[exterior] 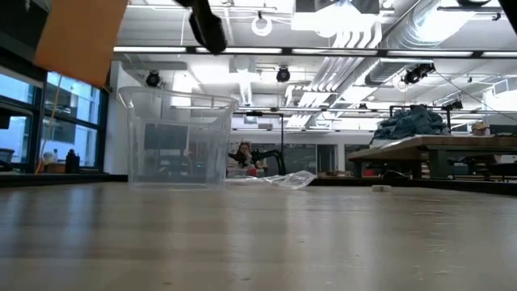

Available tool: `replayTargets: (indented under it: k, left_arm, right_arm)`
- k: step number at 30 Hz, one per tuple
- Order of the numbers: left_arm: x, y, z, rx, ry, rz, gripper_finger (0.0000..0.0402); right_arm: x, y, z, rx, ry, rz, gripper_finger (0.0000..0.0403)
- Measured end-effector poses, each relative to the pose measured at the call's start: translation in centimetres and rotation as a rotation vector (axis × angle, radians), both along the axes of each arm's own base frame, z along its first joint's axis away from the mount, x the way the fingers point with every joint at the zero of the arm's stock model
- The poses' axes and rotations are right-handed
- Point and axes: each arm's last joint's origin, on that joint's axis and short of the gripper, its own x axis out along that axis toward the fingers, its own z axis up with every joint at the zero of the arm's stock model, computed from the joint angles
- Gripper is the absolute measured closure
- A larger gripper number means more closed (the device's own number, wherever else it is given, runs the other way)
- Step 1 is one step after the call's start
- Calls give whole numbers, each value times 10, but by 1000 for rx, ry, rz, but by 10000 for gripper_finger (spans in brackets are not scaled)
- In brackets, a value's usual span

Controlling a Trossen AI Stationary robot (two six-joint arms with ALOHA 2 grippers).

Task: Roll bandage
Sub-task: Roll the orange bandage

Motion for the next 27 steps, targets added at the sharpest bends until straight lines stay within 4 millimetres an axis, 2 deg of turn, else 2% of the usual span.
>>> replayTargets:
  k: [3, 6, 11, 16, 19, 22, 24, 27]
  left_arm:
    - [3, 3, -12, -106, 99, -3, 373]
    - [6, 7, -23, -204, 182, -1, 373]
    - [9, 10, -33, -290, 244, 2, 373]
    - [21, 22, -49, -389, 323, 5, 373]
    - [31, 33, -61, -434, 378, -4, 373]
    - [43, 45, -73, -450, 419, -9, 373]
    - [50, 53, -78, -439, 417, -18, 373]
    - [61, 61, -86, -440, 407, -63, 373]
  right_arm:
    - [4, 5, -13, 16, 19, -46, 394]
    - [9, 13, -30, 21, 18, -33, 367]
    - [15, 38, -49, 42, -46, 9, 288]
    - [30, 65, -65, 28, -68, 26, 220]
    - [44, 76, -69, -1, -62, 22, 208]
    - [57, 78, -69, -56, -10, -28, 209]
    - [60, 74, -79, -74, 9, -59, 212]
    - [60, 66, -96, -6, 69, -106, 216]
